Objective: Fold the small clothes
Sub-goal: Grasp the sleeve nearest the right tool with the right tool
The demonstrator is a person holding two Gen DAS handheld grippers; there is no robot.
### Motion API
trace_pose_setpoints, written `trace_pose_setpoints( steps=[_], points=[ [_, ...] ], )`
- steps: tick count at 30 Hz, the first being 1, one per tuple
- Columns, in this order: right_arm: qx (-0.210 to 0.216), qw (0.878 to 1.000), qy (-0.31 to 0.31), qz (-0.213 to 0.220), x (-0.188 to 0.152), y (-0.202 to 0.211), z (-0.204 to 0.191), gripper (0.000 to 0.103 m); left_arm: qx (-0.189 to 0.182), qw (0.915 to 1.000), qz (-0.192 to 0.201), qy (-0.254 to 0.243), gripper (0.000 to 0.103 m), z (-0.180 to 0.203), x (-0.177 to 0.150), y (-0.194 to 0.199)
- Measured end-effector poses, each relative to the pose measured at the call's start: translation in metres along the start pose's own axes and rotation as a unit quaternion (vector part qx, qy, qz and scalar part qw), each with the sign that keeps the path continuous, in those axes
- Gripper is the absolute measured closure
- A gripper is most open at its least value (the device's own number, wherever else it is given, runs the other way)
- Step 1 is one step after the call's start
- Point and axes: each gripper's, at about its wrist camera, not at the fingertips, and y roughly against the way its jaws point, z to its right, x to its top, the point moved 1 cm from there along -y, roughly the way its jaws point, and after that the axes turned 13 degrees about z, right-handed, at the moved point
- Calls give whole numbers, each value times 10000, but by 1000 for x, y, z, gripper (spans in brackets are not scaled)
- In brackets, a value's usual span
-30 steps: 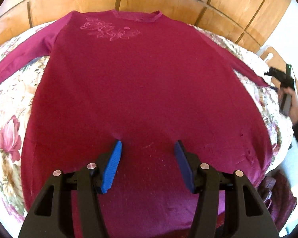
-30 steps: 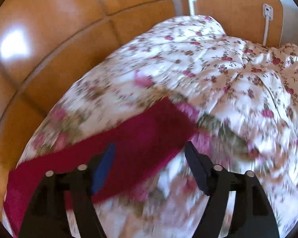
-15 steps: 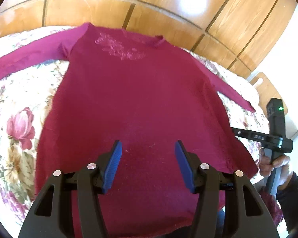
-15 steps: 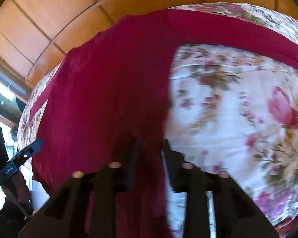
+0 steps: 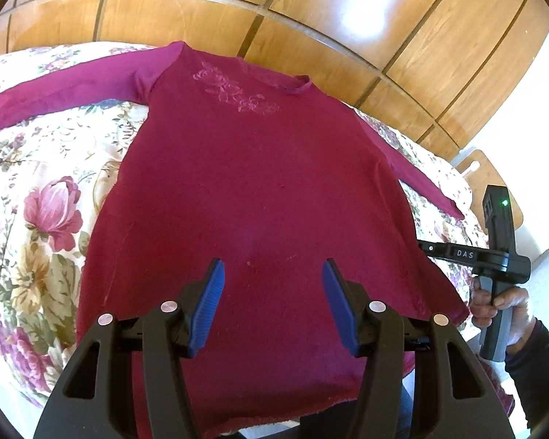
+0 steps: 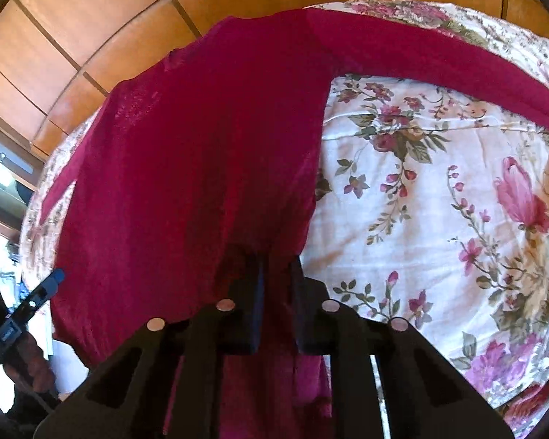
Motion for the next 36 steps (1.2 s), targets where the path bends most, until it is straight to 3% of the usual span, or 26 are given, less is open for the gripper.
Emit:
trace_pose_setpoints(
  steps=[2,11,17,20,24,26,28,31,36],
  points=[
    [-117,9999,9,-8,-4,1,1,94,36,10000,59,-35,49,1,2,2],
    [185,9987,-477,-8,-11,5,15,90,61,9998,148,-91,49,4,2,7],
    [321,9972,-675,58,-13,13,30,78,171,9987,206,-433,49,12,4,3],
    [432,9953,-862,103,-15,17,41,74,390,9977,32,-555,46,9,-4,-8],
    [161,9993,-323,67,-21,26,34,74,889,9930,-167,-756,46,-5,-16,-14],
    [107,9998,-184,60,-23,30,35,74,878,9941,-209,-600,46,-15,-19,-12],
    [207,9985,-473,178,-17,39,47,58,852,9948,-170,-527,46,-19,-19,-6],
    [224,9845,-1484,909,-2,59,90,35,849,9953,-136,-455,46,-18,-18,-1],
    [-344,9385,-3031,1616,22,67,184,32,841,9950,-159,-511,46,-9,-13,-2]
  ],
)
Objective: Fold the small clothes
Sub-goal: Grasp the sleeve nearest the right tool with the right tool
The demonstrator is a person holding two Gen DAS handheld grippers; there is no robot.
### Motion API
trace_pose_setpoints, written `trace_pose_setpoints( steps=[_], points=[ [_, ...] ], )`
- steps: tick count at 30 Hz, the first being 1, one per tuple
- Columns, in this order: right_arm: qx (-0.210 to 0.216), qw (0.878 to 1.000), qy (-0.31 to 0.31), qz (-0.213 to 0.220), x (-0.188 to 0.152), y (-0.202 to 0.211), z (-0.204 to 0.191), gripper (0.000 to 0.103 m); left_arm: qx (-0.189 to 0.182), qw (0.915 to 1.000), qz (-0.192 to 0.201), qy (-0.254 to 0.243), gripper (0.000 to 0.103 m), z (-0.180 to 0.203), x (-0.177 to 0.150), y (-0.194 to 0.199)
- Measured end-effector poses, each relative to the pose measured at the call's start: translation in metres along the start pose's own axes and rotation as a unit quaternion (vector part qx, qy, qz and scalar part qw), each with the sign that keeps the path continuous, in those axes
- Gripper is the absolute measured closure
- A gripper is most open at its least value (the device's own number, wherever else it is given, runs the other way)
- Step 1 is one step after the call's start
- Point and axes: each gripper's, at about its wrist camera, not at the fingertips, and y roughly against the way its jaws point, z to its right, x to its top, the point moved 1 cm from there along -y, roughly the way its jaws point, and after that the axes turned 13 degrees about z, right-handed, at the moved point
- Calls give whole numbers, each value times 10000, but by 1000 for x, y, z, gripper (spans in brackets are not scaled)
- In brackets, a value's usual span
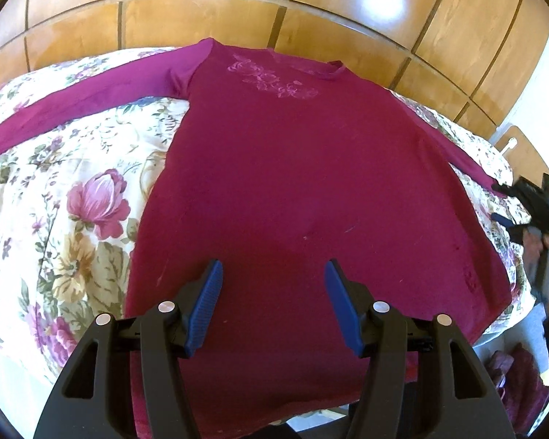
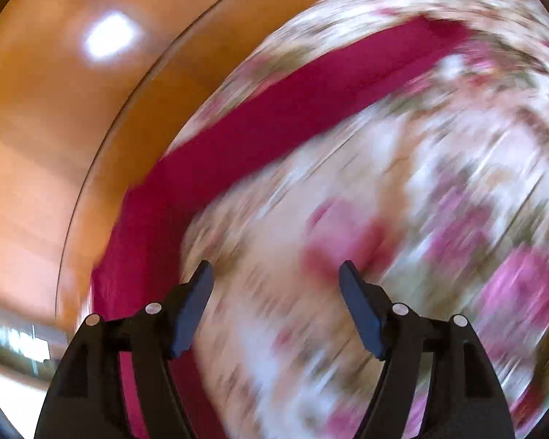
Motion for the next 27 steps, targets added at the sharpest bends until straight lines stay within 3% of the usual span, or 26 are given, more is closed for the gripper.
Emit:
trace_pose_setpoints(
  steps=[2,7,9,13,14,17,22,25,27],
  points=[
    [-182,9976,-570,362,30,-7,23,32,-13,10000,-38,9,46,2,2,-2],
    [-669,9854,-1424,646,76,-41,62,38,-6,9999,-142,-30,46,9,1,-6],
    [-700,9840,-1489,677,85,-48,62,33,45,9997,-207,-85,46,11,1,-10],
    [-935,9885,-966,686,93,-59,44,34,114,9997,-201,-67,46,10,2,-13],
    [-888,9900,-854,686,92,-59,43,39,127,9997,-181,-45,46,9,3,-13],
    [-444,9928,-926,608,88,-53,47,40,121,9997,-184,106,46,3,6,-13],
    [-41,9886,-1145,982,97,-24,52,40,104,9995,-233,187,46,1,14,-18],
    [-214,9809,-1618,1062,105,-23,69,40,70,9994,-244,222,46,5,22,-23],
    [-452,9774,-1797,1019,106,-31,79,48,44,9994,-236,242,46,7,25,-25]
  ],
)
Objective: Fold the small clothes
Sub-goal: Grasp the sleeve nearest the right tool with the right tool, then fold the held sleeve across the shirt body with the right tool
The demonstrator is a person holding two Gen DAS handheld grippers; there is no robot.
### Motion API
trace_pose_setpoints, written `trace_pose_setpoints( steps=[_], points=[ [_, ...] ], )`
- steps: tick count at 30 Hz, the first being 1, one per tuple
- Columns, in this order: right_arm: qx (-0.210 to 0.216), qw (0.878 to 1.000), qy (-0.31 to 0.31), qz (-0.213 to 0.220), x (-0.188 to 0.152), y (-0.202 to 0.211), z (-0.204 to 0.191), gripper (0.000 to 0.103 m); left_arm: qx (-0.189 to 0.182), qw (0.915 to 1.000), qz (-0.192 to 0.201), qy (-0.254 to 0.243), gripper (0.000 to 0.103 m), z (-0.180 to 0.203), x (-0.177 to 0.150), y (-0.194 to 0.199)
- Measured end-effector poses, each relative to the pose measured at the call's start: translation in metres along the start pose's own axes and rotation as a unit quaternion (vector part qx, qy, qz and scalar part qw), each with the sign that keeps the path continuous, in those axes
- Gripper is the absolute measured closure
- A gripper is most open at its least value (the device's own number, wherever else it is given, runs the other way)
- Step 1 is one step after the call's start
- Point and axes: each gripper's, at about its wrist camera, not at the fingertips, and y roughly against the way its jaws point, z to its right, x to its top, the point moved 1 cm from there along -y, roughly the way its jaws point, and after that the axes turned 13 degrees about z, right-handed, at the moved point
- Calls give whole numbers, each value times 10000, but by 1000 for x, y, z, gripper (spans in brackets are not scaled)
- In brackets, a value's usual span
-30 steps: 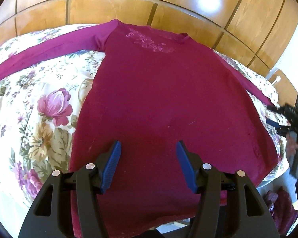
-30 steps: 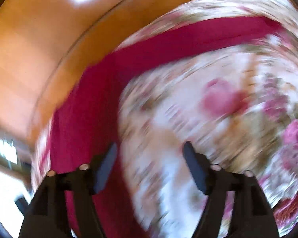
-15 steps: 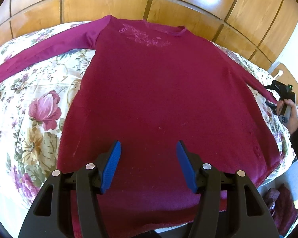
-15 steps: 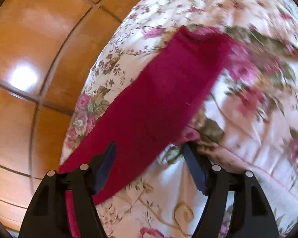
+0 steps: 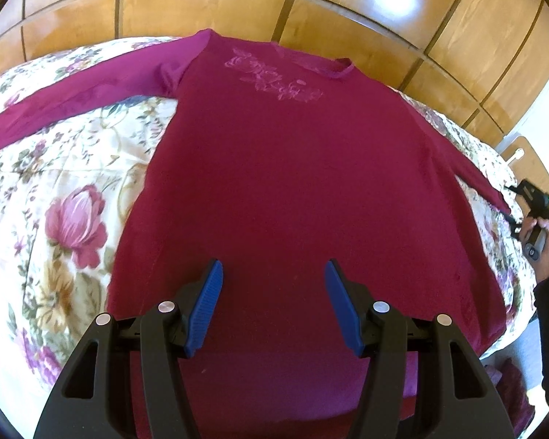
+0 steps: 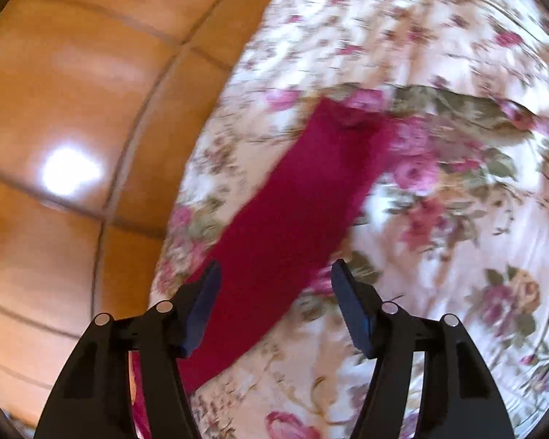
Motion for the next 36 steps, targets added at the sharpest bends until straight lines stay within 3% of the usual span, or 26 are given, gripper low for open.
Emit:
trace_pose_setpoints(
  steps=[4,5,6,10,16,21,25,30,36],
  points=[
    [-275,9994,-172,110,6,-14,9,62,-20,10000,-89,-34,46,7,3,-7],
    [-387,9990,-176,140,10,-18,11,75,-9,9999,-110,-92,46,9,3,-8],
    [-519,9985,-113,162,13,-23,10,95,17,9998,-114,-179,46,11,2,-8],
    [-693,9954,647,101,21,-34,-17,97,64,9995,-119,-282,46,13,1,-8],
    [407,9750,2175,198,-9,-1,-127,97,-33,9998,-130,-121,46,8,2,-15],
    [1460,9403,3069,-205,-82,14,-220,97,-83,9999,-60,-44,46,2,6,-13],
    [2131,9046,3609,-779,-166,16,-285,97,-122,9998,41,130,46,-8,7,-9],
    [2525,8603,4184,-1452,-275,8,-338,97,-106,9998,140,128,46,-14,8,-4],
    [2480,8177,4781,-2032,-380,-9,-366,94,-162,9993,265,225,46,-23,9,2]
  ],
)
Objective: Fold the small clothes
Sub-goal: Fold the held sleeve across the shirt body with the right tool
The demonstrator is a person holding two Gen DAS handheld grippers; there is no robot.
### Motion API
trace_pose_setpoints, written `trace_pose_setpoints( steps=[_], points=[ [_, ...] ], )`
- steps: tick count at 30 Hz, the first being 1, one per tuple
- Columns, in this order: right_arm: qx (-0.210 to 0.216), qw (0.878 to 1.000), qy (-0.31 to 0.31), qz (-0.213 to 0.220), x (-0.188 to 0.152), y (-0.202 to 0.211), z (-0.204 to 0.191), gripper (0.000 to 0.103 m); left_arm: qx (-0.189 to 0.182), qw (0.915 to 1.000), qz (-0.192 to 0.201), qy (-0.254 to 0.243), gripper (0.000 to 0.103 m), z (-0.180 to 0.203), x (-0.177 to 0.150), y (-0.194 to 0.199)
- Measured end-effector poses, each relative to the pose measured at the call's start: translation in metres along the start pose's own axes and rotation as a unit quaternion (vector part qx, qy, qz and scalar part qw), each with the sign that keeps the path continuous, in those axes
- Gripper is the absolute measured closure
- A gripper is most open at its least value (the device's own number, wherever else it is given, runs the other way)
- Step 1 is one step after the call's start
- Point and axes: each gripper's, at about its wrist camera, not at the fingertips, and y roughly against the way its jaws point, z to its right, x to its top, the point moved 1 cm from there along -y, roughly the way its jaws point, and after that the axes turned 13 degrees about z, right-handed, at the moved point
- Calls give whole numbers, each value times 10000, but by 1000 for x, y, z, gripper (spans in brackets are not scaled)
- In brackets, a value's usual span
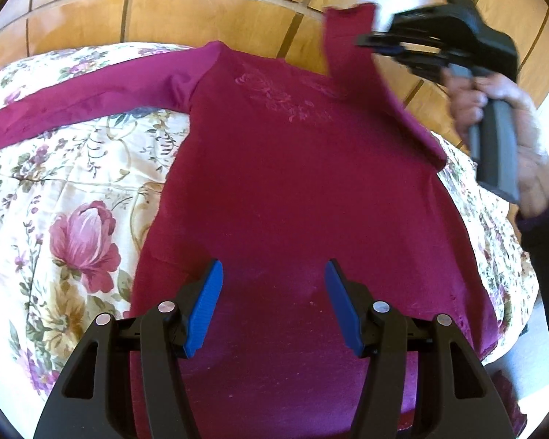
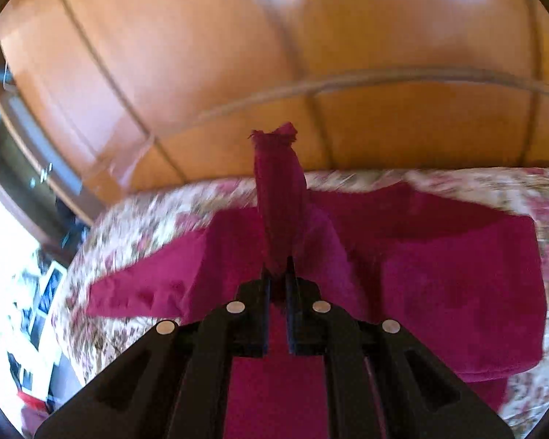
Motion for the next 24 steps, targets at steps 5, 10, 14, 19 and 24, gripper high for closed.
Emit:
trace_pose_setpoints(
  steps=[5,10,14,19,24],
  points=[
    [326,9992,207,-118,-22,-9,-34,61,-20,10000,49,52,46,-8,0,3],
    [493,9986,-149,136,-27,28,-21,48,-45,9999,51,97,46,-13,0,3],
    [237,9965,-684,407,-41,67,21,43,-100,9999,67,93,46,-14,6,2],
    [-405,9895,-1301,488,-82,118,93,41,-260,9993,115,236,46,-16,33,-11],
    [-901,9802,-1706,446,-114,145,139,41,-284,9991,192,241,51,-15,69,-39]
  ],
)
